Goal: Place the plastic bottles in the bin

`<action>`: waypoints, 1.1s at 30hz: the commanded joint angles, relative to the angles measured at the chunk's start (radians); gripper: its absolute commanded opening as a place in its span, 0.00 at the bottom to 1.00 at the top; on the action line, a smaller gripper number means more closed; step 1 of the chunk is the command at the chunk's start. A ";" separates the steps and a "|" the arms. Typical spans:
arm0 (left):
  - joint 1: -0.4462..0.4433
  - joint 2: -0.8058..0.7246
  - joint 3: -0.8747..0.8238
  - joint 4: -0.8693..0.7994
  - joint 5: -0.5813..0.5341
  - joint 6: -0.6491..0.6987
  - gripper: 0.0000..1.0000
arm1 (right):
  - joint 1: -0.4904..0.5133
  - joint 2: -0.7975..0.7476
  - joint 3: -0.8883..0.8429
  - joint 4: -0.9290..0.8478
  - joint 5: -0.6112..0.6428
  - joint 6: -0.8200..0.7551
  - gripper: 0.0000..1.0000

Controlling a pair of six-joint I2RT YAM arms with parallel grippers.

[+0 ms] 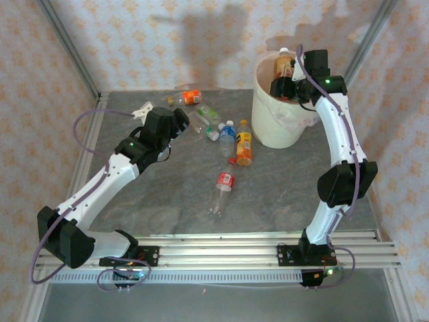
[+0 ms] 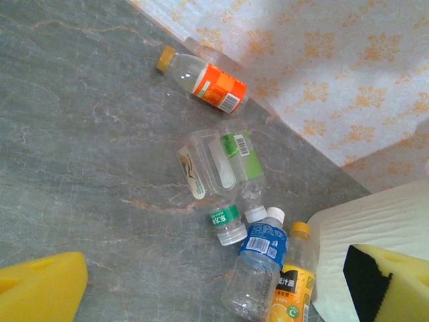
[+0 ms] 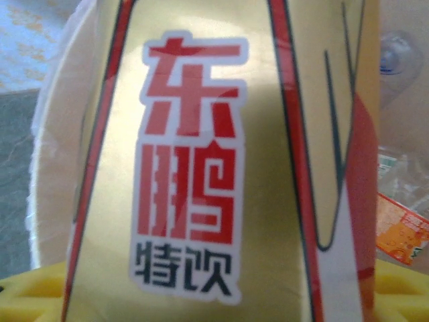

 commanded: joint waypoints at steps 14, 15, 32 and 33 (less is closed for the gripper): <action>0.022 0.055 0.015 -0.013 0.042 -0.034 1.00 | 0.004 -0.163 -0.161 0.042 -0.094 -0.042 0.85; 0.023 0.055 0.015 -0.013 0.043 -0.034 1.00 | 0.005 -0.168 -0.162 0.044 -0.099 -0.040 0.86; 0.031 0.130 0.050 0.003 0.111 -0.030 1.00 | 0.034 -0.539 -0.440 0.384 -0.047 0.016 0.94; 0.031 0.135 0.054 0.005 0.117 -0.030 1.00 | 0.045 -0.566 -0.464 0.401 -0.079 0.010 0.94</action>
